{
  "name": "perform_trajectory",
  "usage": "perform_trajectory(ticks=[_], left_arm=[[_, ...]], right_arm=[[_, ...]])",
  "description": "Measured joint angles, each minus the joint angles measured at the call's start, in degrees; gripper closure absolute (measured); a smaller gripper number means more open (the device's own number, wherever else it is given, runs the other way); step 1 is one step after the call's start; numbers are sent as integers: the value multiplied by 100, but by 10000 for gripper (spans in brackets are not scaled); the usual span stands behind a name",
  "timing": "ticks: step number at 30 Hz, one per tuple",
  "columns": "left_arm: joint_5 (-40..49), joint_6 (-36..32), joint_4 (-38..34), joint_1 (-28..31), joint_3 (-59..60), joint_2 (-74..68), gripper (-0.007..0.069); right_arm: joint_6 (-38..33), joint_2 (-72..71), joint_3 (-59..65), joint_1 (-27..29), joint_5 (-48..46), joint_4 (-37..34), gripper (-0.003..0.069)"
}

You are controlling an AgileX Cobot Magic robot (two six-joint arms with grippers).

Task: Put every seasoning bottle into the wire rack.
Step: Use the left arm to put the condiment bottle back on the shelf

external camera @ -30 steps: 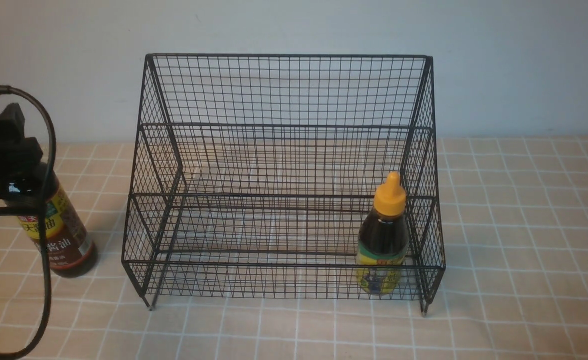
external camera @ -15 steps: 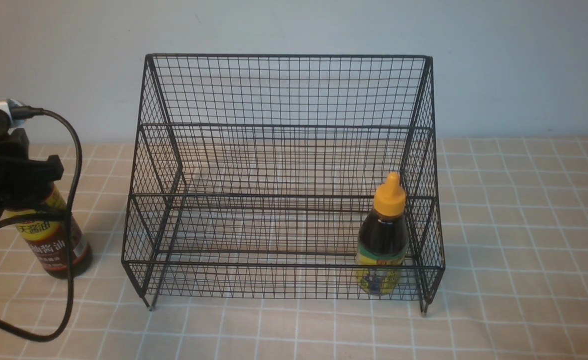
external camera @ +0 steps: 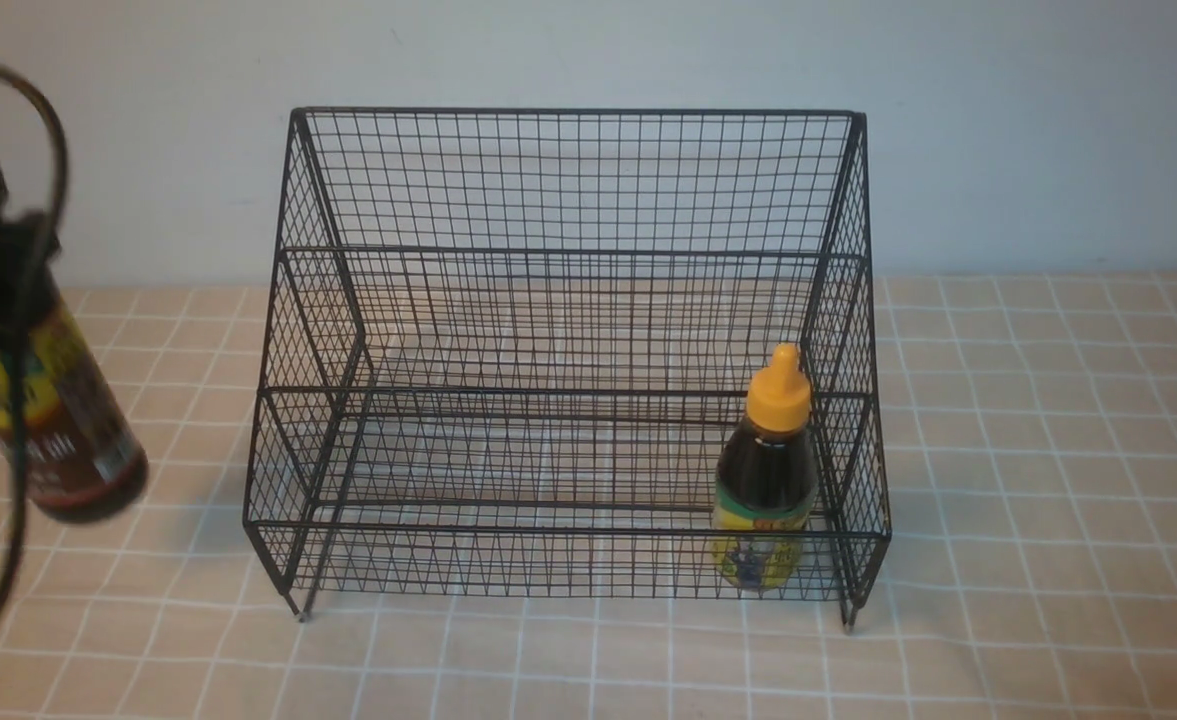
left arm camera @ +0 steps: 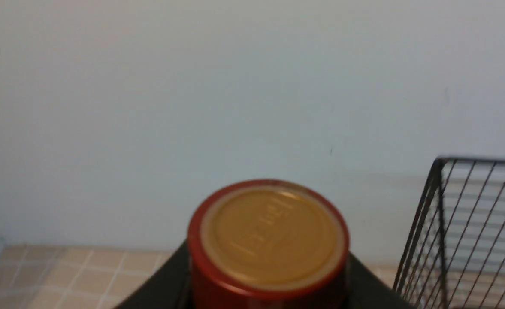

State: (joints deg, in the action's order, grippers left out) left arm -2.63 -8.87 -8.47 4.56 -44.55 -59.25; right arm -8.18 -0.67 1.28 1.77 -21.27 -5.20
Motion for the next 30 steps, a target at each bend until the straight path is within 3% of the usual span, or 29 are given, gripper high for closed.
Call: perform_trajectory(ticks=[5,12,17,22,30], left_arm=[[263,-49,164,-327,-641,411,365],[216,-21,170,-1497,-1145,349,365],[-399,-14,153,-2277,-1157,-167,365],[-1065,5,153,-2599,-1157,-790,365],[-1553,4,147,-2633,-1157,-1590,365]], right_arm=[[0,0,0,0,0,0,673],[0,0,0,0,0,0,673],[0,0,0,0,0,0,673],[0,0,0,0,0,0,673],[0,0,0,0,0,0,673]])
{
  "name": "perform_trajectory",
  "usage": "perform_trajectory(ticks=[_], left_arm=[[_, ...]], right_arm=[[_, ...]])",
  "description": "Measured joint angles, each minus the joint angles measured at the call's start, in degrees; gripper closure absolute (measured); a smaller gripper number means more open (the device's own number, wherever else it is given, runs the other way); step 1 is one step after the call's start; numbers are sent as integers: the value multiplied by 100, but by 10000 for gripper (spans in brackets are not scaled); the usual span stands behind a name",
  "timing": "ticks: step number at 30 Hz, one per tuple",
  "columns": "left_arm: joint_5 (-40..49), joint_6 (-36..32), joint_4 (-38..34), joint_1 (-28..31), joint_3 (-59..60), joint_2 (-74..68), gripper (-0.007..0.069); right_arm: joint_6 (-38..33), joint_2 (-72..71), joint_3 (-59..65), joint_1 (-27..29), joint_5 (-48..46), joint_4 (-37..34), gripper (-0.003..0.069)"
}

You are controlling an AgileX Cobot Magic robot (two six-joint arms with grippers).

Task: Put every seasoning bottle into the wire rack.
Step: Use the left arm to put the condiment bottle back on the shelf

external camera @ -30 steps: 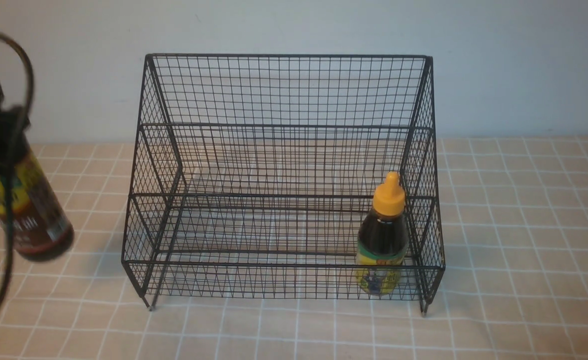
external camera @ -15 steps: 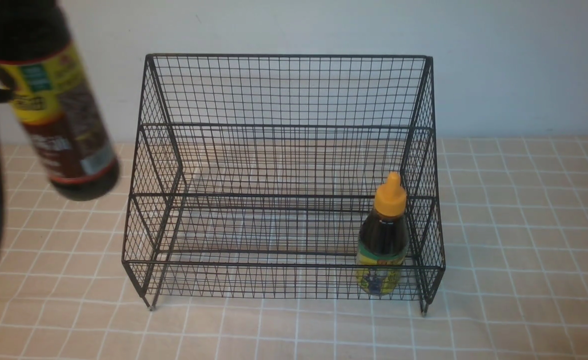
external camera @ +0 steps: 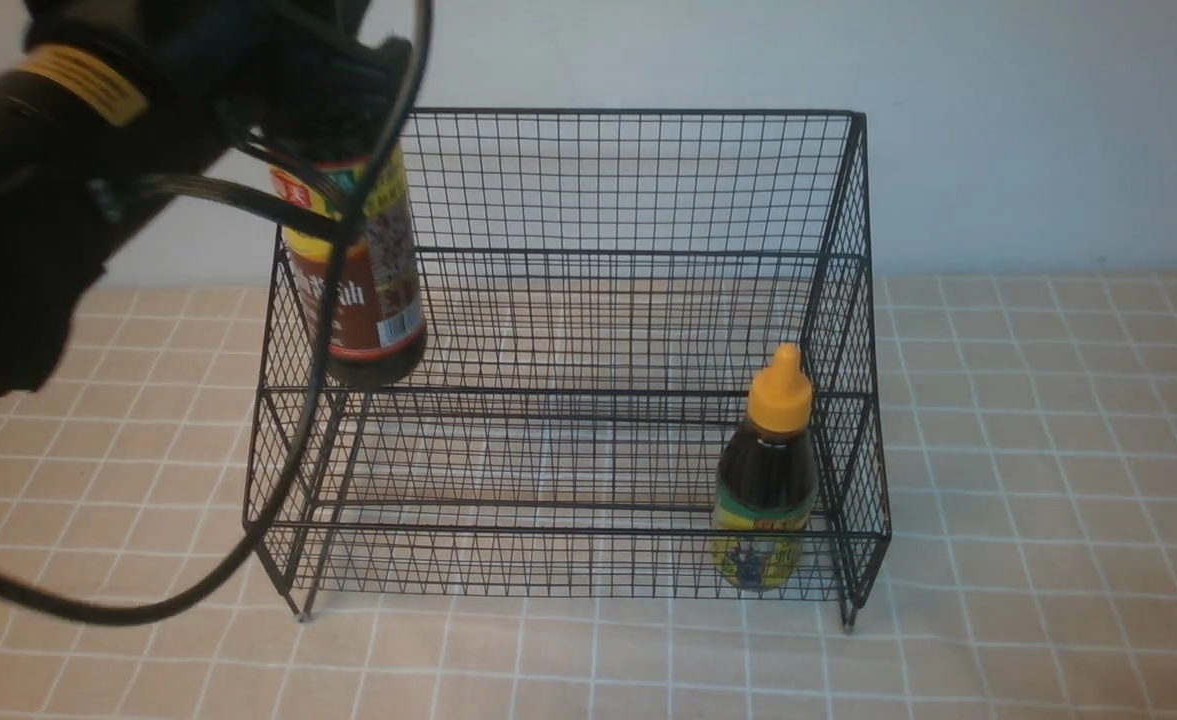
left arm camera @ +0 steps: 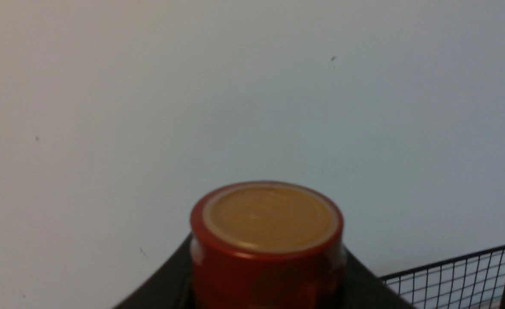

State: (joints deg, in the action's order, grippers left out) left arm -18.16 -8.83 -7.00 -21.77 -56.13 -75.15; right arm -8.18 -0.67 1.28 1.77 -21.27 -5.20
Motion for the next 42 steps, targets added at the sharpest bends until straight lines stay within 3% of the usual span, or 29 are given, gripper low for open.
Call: perform_trajectory(ticks=[16,30,42], left_arm=[[55,-41,-11,0,-41,-317,365],[2258,-62,29,0,-41,-317,365],[2692,-88,55,0,-41,-334,356]], right_arm=[[0,0,0,0,0,0,673],[0,0,0,0,0,0,673],[0,0,0,0,0,0,673]])
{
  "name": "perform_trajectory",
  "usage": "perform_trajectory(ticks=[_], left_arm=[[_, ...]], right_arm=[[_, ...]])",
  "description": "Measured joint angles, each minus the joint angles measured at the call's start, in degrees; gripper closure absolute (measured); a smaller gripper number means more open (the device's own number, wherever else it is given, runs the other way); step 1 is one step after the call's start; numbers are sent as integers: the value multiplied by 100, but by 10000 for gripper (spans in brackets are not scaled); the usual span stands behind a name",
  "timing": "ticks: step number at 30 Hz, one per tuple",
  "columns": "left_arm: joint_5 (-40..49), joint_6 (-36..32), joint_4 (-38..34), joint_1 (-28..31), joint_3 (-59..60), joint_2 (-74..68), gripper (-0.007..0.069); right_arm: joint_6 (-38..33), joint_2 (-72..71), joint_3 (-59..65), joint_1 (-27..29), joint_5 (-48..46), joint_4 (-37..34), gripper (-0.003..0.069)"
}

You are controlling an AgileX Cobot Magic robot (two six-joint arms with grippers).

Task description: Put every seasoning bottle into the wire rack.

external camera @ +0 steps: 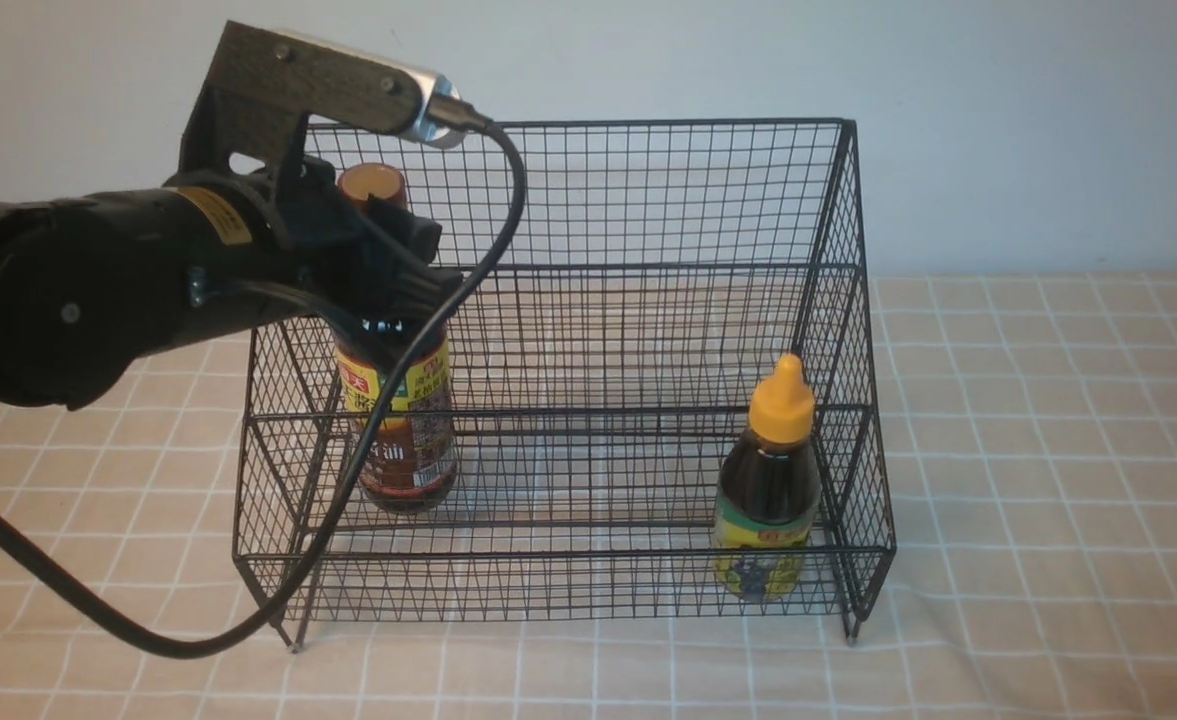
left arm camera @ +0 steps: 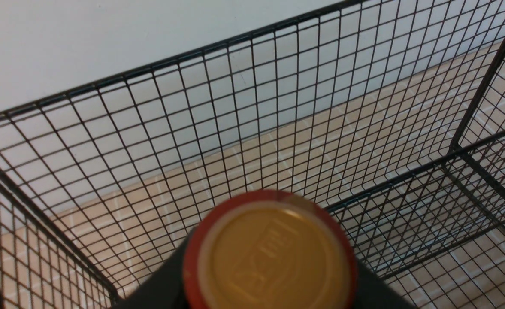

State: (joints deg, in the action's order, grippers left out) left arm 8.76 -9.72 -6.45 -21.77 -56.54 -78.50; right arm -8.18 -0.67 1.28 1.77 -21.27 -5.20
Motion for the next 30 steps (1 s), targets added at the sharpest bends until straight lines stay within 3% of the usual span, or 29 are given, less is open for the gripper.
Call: perform_trajectory(ticks=[8,17,22,27,30], left_arm=[[-273,0,0,0,-69,-202,207],[-235,0,-5,0,-69,365,208],[316,0,-5,0,-69,1114,286],[1370,80,-5,0,-69,1781,416],[2423,400,-5,0,-69,2280,551]], right_arm=[[0,0,0,0,0,0,673],[0,0,0,0,0,0,673],[0,0,0,0,0,0,673],[0,0,0,0,0,0,673],[0,0,0,0,0,0,673]])
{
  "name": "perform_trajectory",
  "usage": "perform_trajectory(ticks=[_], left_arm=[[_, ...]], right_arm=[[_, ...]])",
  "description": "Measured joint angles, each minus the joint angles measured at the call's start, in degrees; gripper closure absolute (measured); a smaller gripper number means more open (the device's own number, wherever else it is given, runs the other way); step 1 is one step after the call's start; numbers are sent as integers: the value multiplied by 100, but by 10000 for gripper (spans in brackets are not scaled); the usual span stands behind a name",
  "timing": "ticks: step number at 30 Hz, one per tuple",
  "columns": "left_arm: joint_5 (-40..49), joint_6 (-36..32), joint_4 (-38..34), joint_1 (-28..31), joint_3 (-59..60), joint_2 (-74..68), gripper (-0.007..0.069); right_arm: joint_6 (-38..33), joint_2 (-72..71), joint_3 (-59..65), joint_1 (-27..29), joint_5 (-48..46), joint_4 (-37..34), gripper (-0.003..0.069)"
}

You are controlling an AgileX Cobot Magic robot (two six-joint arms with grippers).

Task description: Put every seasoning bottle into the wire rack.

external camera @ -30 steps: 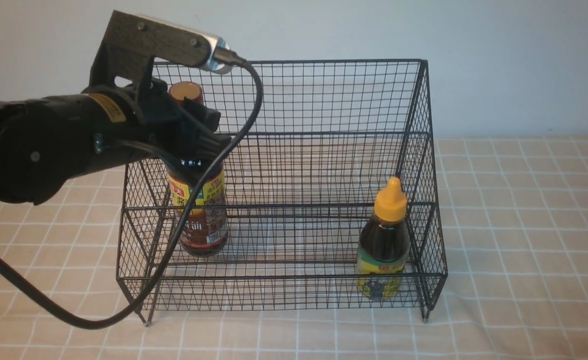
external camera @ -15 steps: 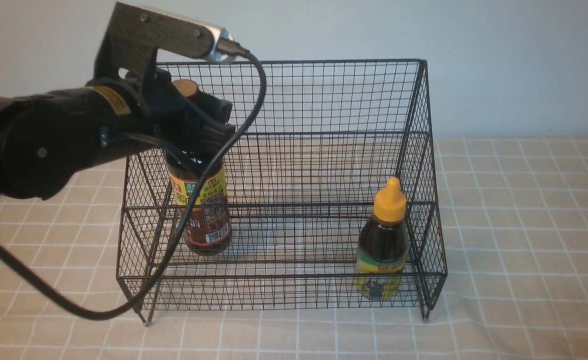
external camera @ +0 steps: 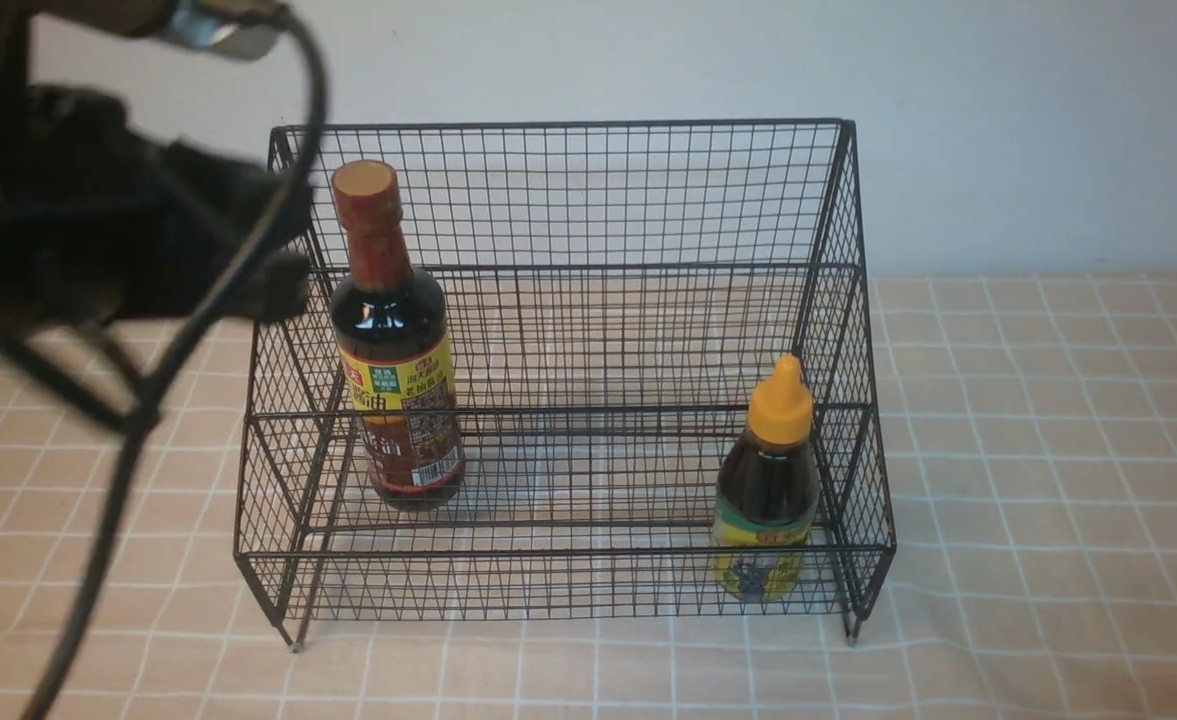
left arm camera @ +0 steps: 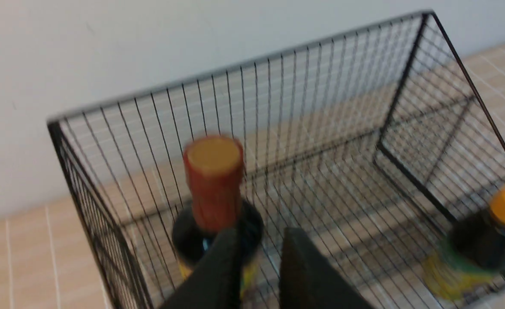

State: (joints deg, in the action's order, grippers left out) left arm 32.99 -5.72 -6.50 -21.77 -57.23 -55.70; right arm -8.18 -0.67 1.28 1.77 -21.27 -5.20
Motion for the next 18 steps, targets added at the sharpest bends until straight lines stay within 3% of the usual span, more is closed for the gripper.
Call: perform_trajectory(ticks=[4,18], left_arm=[[903,373,5,0,0,494,624],[1355,1134,10,0,1172,2768,631]], right_arm=[[0,0,0,0,0,0,673],[4,0,0,0,0,0,673]])
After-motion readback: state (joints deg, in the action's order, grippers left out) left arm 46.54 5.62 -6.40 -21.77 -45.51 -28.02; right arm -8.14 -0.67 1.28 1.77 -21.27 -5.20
